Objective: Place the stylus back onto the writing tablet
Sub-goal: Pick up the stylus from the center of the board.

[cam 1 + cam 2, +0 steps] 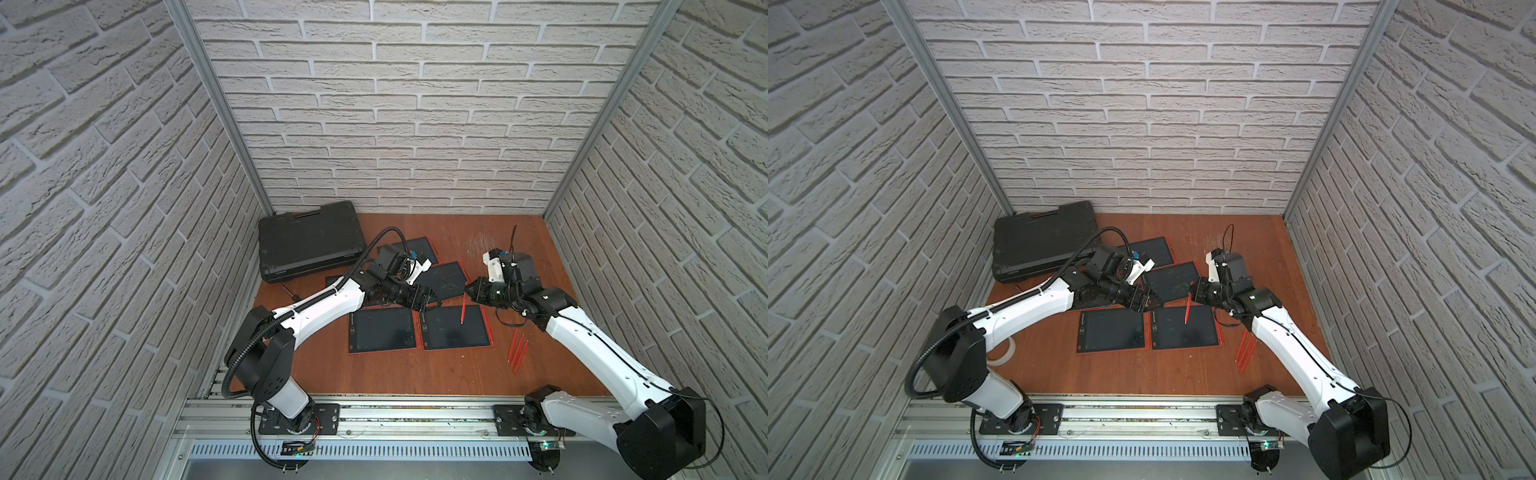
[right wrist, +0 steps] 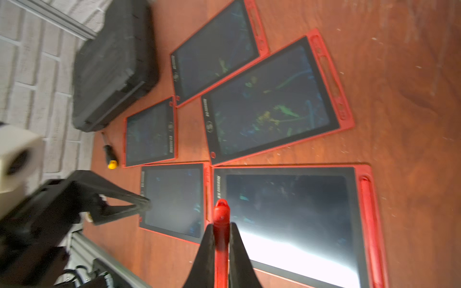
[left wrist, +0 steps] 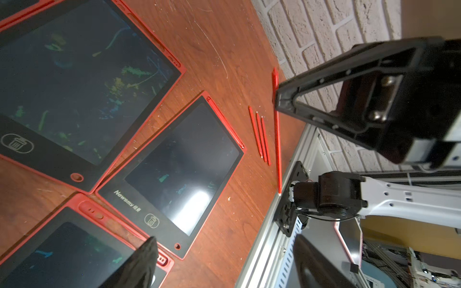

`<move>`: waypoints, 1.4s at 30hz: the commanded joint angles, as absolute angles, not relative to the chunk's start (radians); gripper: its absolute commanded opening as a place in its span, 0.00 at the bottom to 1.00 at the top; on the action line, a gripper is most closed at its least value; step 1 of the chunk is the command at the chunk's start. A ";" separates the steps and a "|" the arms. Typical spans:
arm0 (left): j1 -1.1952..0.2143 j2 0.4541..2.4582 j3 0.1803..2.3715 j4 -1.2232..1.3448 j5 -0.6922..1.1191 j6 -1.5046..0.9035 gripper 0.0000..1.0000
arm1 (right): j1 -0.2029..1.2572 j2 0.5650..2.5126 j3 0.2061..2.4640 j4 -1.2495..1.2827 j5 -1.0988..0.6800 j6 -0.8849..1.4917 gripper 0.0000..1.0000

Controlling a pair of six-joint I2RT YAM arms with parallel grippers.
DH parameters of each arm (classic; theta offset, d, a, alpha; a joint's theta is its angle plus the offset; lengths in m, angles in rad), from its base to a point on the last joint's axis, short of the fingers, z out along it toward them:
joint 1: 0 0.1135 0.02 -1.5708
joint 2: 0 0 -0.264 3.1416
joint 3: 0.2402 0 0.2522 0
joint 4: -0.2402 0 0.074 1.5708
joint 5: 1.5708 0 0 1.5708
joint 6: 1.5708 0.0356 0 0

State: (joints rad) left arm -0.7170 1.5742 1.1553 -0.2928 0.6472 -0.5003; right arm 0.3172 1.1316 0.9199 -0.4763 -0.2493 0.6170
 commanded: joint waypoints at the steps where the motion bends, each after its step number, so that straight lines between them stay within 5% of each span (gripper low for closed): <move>1: -0.702 1.573 1.171 -0.183 0.736 -0.548 0.84 | 0.331 1.137 0.952 -0.379 -0.332 0.651 0.11; 14: -0.692 1.580 1.147 -0.070 0.845 -0.638 0.68 | 0.396 1.190 1.014 -0.298 -0.365 0.702 0.11; 42: -0.713 1.589 1.153 -0.133 0.754 -0.613 0.32 | 0.488 1.275 1.057 -0.300 -0.287 0.690 0.11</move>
State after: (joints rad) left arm -0.7082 1.5917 1.1542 -0.1356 0.7620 -0.6228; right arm 0.4793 1.2713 1.0325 -0.3256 -0.3058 0.6994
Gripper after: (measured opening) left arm 0.330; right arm 0.110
